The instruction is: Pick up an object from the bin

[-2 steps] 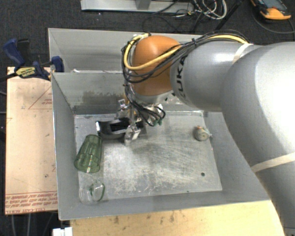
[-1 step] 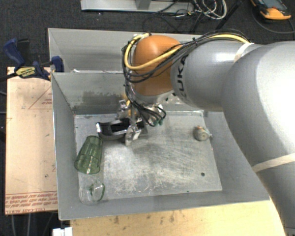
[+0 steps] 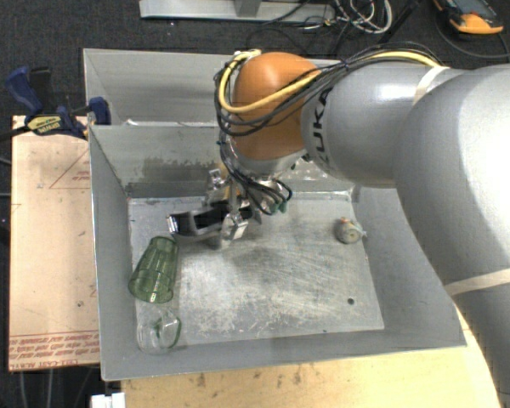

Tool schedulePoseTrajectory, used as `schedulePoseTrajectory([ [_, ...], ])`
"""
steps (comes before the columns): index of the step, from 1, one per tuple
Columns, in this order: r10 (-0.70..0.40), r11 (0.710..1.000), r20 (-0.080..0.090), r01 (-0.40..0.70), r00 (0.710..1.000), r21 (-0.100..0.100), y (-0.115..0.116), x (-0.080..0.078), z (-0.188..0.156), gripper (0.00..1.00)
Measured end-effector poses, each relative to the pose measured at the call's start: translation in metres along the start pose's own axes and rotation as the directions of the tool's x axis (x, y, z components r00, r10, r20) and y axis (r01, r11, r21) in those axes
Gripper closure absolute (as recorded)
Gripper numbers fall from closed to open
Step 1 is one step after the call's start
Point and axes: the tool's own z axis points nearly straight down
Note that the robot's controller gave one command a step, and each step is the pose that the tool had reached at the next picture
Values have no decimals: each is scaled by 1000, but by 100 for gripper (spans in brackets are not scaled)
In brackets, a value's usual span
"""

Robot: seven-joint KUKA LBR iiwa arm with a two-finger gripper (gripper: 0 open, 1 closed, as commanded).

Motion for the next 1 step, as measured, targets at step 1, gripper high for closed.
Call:
schedulePoseTrajectory([
  [1,0,1000,9,0,1000,2,0,-2,-21,100],
])
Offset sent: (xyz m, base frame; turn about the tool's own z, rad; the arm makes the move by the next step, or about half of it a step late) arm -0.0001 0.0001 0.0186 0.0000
